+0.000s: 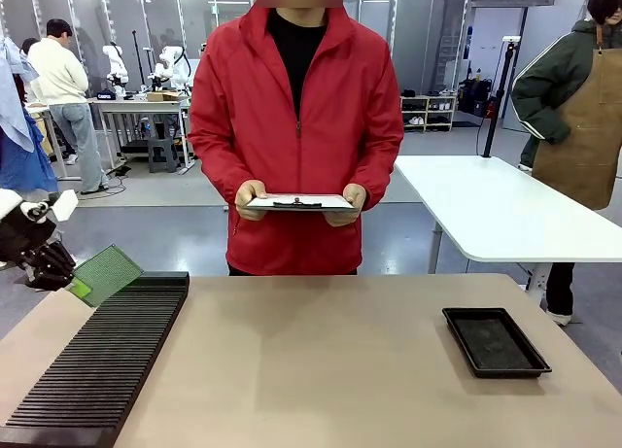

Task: Inspect the PCB.
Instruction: Pick up the Blank PCB and present it to the human.

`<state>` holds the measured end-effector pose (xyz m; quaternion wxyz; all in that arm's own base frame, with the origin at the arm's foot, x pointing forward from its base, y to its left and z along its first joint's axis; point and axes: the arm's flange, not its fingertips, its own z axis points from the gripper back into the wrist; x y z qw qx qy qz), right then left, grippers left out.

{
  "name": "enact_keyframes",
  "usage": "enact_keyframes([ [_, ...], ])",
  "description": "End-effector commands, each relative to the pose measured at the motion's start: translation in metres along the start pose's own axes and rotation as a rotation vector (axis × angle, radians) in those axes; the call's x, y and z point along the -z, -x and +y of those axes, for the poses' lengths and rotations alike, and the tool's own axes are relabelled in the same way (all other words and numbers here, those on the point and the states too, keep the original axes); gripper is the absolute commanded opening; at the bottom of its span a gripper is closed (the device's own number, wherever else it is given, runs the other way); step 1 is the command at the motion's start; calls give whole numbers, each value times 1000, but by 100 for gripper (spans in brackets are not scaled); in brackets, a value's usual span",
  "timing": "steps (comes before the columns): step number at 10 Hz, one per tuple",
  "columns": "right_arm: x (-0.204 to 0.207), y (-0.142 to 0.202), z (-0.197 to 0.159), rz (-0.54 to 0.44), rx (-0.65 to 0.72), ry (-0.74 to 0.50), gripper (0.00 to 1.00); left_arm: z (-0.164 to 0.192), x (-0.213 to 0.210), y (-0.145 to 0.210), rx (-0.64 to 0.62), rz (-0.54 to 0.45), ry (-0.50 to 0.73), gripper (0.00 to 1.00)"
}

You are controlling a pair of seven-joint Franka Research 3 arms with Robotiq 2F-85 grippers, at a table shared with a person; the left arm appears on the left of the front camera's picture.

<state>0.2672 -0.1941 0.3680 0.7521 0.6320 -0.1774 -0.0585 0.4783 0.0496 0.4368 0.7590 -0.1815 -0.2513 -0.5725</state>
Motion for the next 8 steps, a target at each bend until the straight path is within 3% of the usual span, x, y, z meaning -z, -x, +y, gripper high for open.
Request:
enact_keyframes([
  [1,0,1,1,-4,-2,-10,100,4,8,8,-125,-181,103,0],
  [4,0,1,1,-4,-2,-10,100,-8,41,13,-278,-278,116,0],
  [5,0,1,1,-4,-2,-10,100,-7,23,13,-174,-215,115,0],
  [8,0,1,1,-4,-2,-10,100,-7,23,13,-174,-215,115,0],
])
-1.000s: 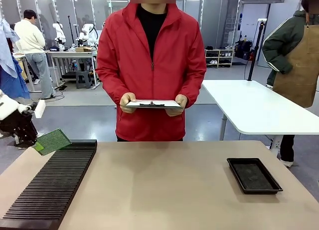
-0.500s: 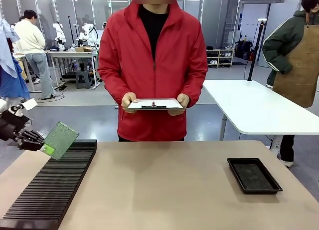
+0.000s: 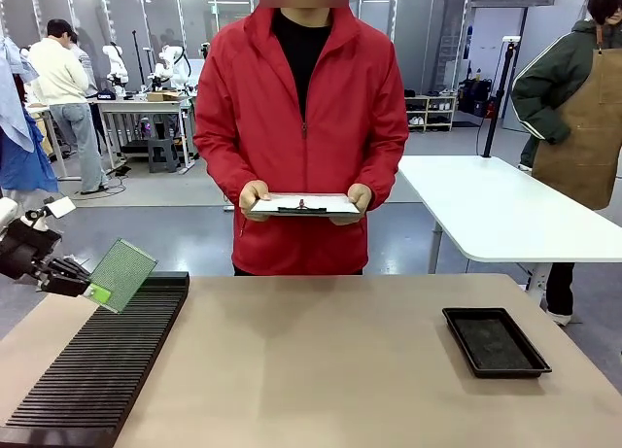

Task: Inspect the PCB.
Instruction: Pick up the Blank PCB and present it to the human.

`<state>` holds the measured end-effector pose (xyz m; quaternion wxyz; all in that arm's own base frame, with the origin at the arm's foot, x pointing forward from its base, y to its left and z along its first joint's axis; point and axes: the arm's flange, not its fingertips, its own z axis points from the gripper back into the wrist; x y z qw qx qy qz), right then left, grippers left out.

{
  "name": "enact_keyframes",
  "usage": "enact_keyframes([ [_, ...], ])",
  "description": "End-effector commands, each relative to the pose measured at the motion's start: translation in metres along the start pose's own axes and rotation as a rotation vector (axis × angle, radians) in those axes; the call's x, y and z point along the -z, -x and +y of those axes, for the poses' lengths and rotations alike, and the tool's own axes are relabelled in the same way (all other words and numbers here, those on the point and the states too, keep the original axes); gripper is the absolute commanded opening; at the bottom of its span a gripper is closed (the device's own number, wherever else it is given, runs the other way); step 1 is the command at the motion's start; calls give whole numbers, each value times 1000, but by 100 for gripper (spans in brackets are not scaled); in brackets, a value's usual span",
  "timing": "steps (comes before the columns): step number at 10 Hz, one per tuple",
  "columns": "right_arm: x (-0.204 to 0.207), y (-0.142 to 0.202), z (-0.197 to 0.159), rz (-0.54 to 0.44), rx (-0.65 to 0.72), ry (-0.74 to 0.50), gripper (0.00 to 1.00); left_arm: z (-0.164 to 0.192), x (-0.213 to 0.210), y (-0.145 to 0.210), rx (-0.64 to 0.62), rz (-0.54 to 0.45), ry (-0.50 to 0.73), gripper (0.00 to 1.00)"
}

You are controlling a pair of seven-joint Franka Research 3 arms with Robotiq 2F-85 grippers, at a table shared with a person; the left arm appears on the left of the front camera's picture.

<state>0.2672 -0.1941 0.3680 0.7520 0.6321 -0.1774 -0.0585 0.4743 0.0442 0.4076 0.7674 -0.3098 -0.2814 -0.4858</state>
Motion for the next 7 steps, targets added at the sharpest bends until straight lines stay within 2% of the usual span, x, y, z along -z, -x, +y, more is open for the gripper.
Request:
enact_keyframes([
  [1,0,1,1,-4,-2,-10,100,-2,-3,-1,21,7,3,0],
  [2,0,1,1,-4,-2,-10,100,0,0,0,0,0,0,3],
  [3,0,1,1,-4,-2,-10,100,11,-3,0,-148,-90,168,3],
  [4,0,1,1,-4,-2,-10,100,20,-1,-4,-264,-166,281,3],
  [5,0,1,1,-4,-2,-10,100,32,9,-8,-430,-210,307,3],
  [6,0,1,1,-4,-2,-10,100,43,23,-14,-480,-246,342,3],
  [7,0,1,1,-4,-2,-10,100,52,39,-22,-570,-309,480,3],
])
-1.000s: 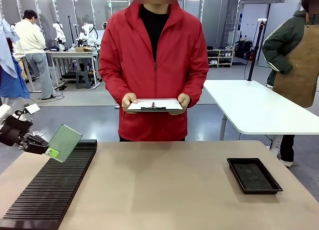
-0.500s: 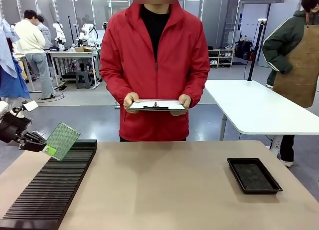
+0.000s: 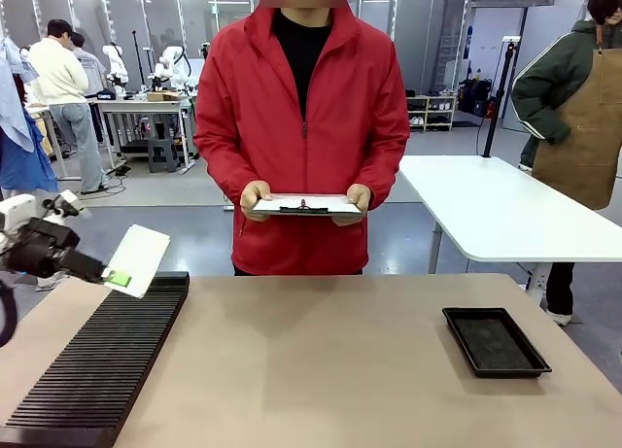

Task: Inspect the PCB.
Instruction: Pick up the Blank PCB and present it to the human.

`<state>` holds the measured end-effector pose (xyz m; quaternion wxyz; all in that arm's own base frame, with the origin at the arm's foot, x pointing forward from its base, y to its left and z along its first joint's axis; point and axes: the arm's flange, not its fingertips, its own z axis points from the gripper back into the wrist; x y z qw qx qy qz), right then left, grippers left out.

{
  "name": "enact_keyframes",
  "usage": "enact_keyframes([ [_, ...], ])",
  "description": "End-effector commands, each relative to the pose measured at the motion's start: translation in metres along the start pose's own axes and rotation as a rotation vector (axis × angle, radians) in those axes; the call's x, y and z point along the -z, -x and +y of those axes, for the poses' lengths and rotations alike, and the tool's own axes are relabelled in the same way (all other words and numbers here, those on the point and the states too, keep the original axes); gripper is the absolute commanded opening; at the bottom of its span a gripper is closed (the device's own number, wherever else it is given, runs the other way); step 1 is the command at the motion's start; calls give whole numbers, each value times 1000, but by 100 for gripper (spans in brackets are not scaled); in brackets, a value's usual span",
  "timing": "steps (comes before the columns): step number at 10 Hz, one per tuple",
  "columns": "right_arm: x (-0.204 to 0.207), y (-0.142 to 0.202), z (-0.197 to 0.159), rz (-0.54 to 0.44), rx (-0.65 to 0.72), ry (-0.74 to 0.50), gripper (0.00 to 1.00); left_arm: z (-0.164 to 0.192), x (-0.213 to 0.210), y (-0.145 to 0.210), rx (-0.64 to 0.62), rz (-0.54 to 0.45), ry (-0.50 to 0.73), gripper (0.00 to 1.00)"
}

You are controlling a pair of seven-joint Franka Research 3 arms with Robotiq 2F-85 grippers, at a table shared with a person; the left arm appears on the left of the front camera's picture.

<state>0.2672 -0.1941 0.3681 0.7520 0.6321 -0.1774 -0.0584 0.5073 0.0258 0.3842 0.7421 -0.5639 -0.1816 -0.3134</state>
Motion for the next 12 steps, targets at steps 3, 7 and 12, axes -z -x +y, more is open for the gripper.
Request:
enact_keyframes([
  [3,0,1,1,-4,-2,-10,100,39,37,-52,-251,-222,156,3],
  [7,0,1,1,-4,-2,-10,100,55,56,-67,-393,-199,163,3],
  [12,0,1,1,-4,-2,-10,100,60,59,-76,-421,-217,201,3],
])
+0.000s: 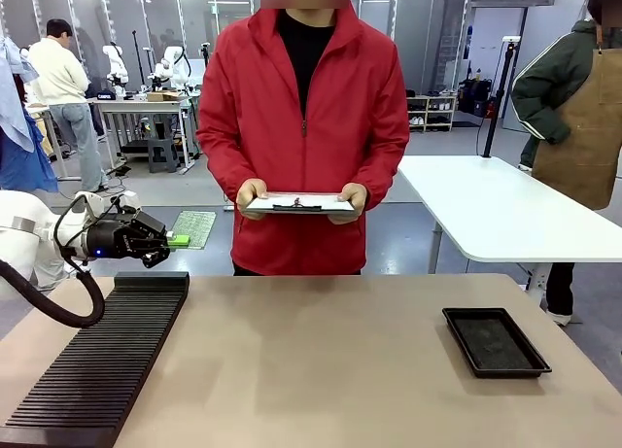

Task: Inspect the PCB.
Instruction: Pick up the Blank PCB and present it to the human.

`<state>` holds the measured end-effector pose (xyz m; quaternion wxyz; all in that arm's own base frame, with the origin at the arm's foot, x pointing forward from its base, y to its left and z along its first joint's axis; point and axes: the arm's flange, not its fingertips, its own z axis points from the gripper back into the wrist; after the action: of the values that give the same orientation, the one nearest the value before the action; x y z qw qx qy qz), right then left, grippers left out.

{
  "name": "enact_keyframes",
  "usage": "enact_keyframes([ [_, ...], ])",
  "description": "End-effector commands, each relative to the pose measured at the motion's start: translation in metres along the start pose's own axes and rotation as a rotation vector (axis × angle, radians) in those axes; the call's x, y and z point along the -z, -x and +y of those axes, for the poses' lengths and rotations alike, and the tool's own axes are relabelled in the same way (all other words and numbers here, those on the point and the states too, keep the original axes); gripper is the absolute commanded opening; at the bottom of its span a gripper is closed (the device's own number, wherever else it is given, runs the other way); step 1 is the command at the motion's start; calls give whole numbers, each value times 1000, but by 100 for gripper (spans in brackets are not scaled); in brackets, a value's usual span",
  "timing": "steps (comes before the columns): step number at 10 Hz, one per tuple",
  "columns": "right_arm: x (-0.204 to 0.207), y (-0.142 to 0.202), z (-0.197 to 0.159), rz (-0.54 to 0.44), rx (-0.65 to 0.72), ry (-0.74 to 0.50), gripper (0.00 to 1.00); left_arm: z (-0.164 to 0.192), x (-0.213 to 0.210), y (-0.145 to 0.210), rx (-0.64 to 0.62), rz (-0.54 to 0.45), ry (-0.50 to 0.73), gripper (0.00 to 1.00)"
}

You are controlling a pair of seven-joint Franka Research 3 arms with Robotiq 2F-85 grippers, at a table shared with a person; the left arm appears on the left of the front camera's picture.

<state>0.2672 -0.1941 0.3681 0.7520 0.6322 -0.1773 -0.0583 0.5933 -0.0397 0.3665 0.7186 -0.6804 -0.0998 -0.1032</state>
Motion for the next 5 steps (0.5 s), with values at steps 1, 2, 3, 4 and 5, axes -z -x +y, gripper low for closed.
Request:
enact_keyframes([
  [1,0,1,1,-5,-2,-10,100,2,0,2,-5,2,-2,3],
  [2,0,1,1,-5,-2,-10,100,2,0,2,-5,2,-2,3],
  [3,0,1,1,-5,-2,-10,100,2,0,2,-5,2,-2,3],
  [4,0,1,1,-5,-2,-10,100,2,0,2,-5,2,-2,3],
  [5,0,1,1,-5,-2,-10,100,2,0,2,-5,2,-2,3],
])
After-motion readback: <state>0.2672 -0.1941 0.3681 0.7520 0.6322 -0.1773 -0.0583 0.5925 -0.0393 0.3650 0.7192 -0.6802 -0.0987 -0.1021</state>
